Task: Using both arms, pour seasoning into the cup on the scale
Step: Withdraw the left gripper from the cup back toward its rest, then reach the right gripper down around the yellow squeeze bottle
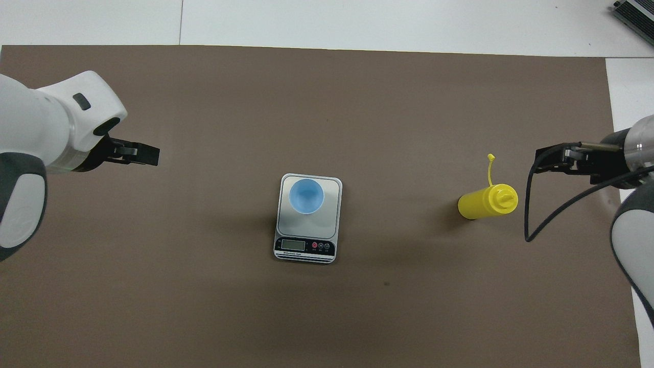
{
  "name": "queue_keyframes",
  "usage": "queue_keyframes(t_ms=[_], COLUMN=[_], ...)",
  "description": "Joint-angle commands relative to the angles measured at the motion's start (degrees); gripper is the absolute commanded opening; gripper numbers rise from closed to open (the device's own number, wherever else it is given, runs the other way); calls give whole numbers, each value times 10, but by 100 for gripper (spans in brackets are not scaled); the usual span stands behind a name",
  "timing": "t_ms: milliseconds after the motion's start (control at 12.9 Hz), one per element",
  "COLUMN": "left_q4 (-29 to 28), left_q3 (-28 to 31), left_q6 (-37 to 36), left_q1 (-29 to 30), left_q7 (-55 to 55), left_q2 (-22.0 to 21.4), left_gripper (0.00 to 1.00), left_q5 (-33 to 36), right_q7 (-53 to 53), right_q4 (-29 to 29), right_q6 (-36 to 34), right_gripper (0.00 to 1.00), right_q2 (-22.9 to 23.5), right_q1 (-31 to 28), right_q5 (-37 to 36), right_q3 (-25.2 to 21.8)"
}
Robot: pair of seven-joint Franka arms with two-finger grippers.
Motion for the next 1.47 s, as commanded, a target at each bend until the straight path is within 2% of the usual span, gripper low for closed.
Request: queue_keyframes(t_ms=[0, 155, 310, 465, 698, 930, 1163, 1395], left_q4=[-4, 7, 57, 107, 102, 115, 127, 127], left_q3=[-4, -4, -7, -10, -10, -7, -8, -8], left_q6=[-18, -37, -81, -124, -126, -160, -168, -162], left_q1=[44, 67, 67, 68, 70, 82, 93, 93], left_q7=[72, 94, 93, 93, 89, 86, 86, 86], left_q2=[-18, -18, -10, 8, 5, 9, 14, 12], left_gripper=[100, 100, 100, 100, 100, 100, 100, 100], left_q5=[-20, -36, -36, -30, -46, -76, -71, -69], right_q7=[91, 139, 186, 209, 220, 258, 278, 309], right_q4=[-7, -5, 3, 23, 79, 69, 24, 11], right_q6=[24, 18, 13, -1, -46, -18, -14, -22], right_gripper=[100, 100, 100, 100, 100, 100, 100, 100], right_q2=[14, 27, 50, 90, 170, 225, 242, 275], right_q1=[-18, -44, -70, -88, -124, -124, -135, -148], right_q5=[31, 56, 92, 126, 180, 198, 232, 266], right_q3=[3, 3, 3, 3, 2, 2, 2, 2])
